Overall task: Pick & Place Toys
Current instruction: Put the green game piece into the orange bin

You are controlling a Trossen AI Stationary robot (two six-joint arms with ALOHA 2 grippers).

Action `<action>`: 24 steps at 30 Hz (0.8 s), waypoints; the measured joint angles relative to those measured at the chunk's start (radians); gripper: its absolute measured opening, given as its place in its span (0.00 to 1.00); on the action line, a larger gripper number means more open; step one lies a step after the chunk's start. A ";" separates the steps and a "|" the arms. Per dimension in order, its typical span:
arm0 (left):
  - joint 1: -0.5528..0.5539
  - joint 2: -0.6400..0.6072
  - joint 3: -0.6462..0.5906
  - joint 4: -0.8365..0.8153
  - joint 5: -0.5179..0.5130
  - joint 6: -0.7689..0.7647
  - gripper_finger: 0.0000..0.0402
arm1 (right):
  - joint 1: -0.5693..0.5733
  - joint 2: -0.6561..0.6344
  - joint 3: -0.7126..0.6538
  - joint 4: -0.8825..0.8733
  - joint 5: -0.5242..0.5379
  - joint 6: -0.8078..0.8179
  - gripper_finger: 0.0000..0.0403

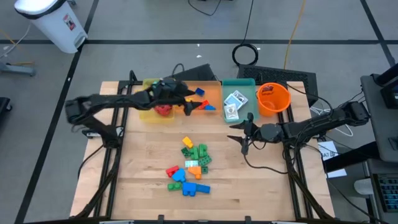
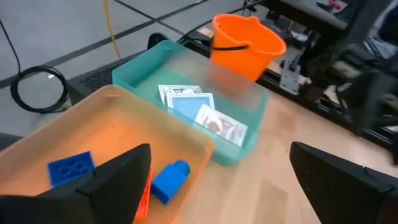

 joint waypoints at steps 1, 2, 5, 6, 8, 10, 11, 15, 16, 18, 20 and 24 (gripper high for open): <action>-0.008 -0.039 0.000 -0.043 -0.002 0.007 0.97 | 0.000 0.000 0.000 0.000 0.000 0.000 0.45; -0.020 -0.075 0.000 -0.084 -0.004 0.016 0.97 | 0.000 0.000 0.000 0.001 0.000 0.000 0.45; -0.069 -0.162 0.000 -0.186 -0.003 0.044 0.97 | 0.000 0.000 0.000 0.008 0.000 0.000 0.45; -0.090 -0.184 0.000 -0.208 -0.005 0.054 0.97 | 0.000 0.000 0.000 0.008 0.000 0.000 0.45; -0.135 -0.225 -0.007 -0.241 -0.037 0.079 0.97 | 0.000 0.000 0.000 0.008 0.000 0.010 0.45; -0.180 -0.256 -0.025 -0.255 -0.082 0.114 0.97 | 0.000 0.000 0.000 0.009 -0.001 0.025 0.45; -0.199 -0.272 -0.039 -0.260 -0.107 0.127 0.97 | 0.000 0.000 0.000 0.008 -0.004 0.025 0.45; -0.260 -0.329 -0.114 -0.255 -0.222 0.151 0.97 | 0.000 0.008 0.000 0.033 -0.081 0.026 0.45; -0.268 -0.348 -0.137 -0.255 -0.247 0.151 0.97 | 0.000 0.015 0.000 0.052 -0.088 0.025 0.45; -0.279 -0.376 -0.187 -0.214 -0.279 0.145 0.97 | 0.000 0.034 0.000 0.095 -0.105 0.023 0.45; -0.283 -0.406 -0.250 -0.146 -0.279 0.145 0.97 | 0.001 0.062 0.000 0.137 -0.105 0.014 0.45; -0.283 -0.468 -0.367 -0.003 -0.238 0.151 0.97 | 0.001 0.152 0.000 0.222 -0.137 0.002 0.46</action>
